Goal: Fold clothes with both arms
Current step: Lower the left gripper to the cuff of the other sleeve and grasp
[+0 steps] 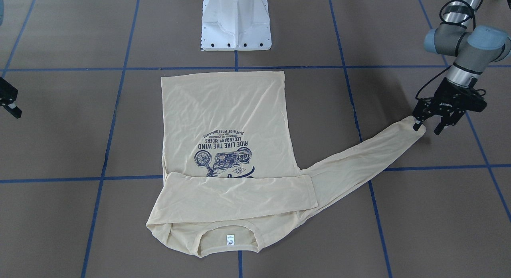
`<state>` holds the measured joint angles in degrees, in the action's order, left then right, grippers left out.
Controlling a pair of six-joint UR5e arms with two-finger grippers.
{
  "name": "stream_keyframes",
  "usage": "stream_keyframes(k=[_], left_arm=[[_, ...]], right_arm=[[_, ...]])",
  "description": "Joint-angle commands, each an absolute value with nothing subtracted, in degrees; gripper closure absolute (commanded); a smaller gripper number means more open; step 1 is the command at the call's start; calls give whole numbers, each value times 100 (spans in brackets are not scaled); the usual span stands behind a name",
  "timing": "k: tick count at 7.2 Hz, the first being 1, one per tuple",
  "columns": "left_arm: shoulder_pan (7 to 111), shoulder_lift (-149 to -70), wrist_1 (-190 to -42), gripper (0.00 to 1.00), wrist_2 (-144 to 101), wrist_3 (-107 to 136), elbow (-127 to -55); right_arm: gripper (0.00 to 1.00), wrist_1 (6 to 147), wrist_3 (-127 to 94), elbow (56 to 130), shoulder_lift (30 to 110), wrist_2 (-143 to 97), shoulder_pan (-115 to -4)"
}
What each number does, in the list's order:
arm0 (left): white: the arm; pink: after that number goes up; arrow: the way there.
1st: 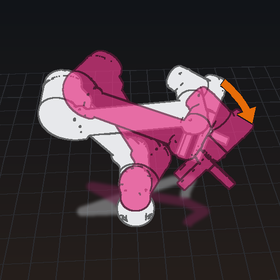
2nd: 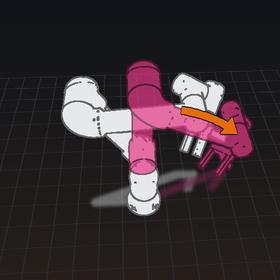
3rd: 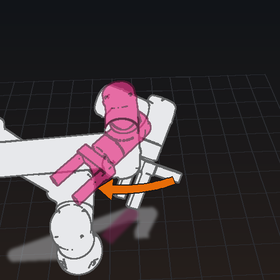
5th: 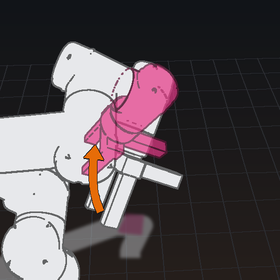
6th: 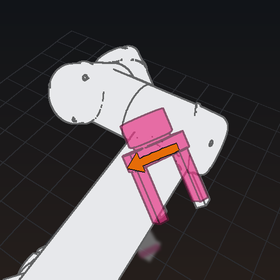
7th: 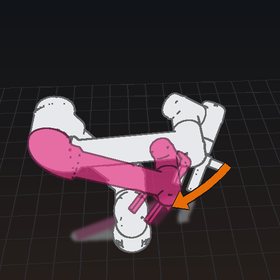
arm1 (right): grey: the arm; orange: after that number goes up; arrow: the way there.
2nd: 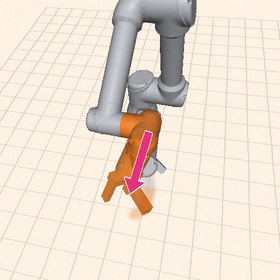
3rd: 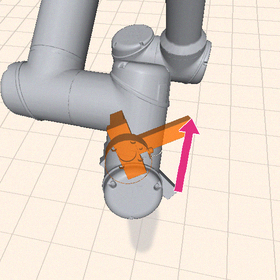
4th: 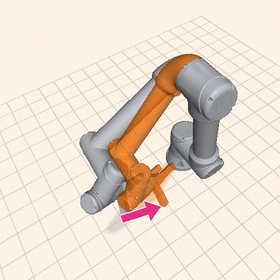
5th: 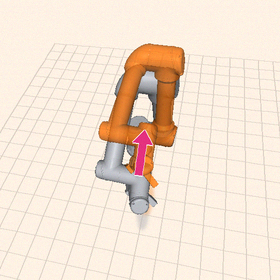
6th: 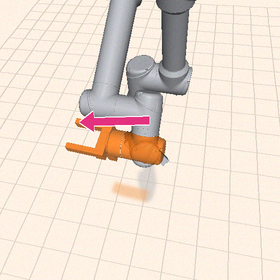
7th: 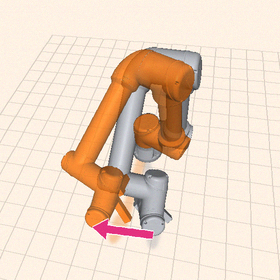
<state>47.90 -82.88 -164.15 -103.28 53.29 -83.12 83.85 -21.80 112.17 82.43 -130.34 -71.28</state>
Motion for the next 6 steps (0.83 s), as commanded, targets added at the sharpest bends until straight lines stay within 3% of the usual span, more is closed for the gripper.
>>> stream_keyframes(k=[1, 4, 6], left_arm=[[4641, -8279, -16409, 22, -10327, 5335, -8314], [4623, -8271, -16400, 30, -10327, 5335, -8297], [4597, -8200, -16409, 31, -10327, 5326, -8306]], right_arm=[[0, 8385, -2188, 11224, 8253, -13034, -7128], [0, 8385, -2188, 11232, 8253, -13034, -7128], [0, 8385, -2197, 11232, 8253, -13034, -7128]])
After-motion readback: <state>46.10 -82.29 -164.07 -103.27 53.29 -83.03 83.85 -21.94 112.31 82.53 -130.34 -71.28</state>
